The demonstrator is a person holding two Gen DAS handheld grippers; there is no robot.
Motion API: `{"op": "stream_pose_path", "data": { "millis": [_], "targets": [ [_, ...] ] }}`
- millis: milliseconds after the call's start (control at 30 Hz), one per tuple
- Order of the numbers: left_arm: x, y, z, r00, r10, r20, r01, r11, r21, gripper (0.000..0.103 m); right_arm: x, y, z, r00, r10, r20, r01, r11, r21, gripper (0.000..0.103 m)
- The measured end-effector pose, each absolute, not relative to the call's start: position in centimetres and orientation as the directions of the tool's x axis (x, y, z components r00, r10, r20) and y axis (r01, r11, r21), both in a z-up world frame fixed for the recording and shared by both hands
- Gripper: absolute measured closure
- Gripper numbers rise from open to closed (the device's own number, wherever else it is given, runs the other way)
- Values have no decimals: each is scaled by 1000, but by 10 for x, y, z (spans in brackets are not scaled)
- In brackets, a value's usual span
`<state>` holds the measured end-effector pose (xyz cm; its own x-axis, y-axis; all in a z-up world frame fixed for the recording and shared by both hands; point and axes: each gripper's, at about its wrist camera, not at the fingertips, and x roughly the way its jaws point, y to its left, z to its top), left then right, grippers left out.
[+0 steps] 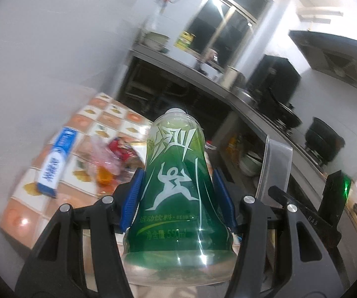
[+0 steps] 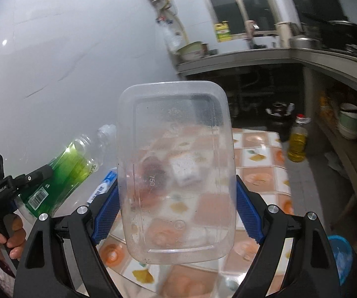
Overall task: Collect trash
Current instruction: 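Lift the bottle and clear box and carry both over the wastebasket, then open both grippers to drop the bottle and box into the wastebasket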
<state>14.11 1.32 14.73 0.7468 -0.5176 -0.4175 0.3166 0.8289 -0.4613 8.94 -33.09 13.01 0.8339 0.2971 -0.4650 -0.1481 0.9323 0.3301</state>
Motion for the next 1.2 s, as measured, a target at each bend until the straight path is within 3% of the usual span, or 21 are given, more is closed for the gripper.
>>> {"op": "stream_pose_path", "data": {
  "millis": [333, 633, 800, 1200],
  "targets": [
    [159, -93, 135, 553, -691, -466, 486, 722, -493, 50, 27, -418, 104, 858, 116, -500, 100, 918, 384, 21],
    [160, -243, 103, 286, -774, -565, 644, 592, -485, 50, -41, -503, 37, 791, -92, -605, 404, 820, 405, 21],
    [156, -327, 62, 142, -745, -652, 677, 554, -485, 50, -61, -540, -24, 710, -132, -692, 546, 724, 421, 21],
    [166, -483, -58, -71, -548, -833, 662, 599, -450, 50, -54, -624, -168, 575, -36, -817, 746, 434, 505, 21]
  ]
}}
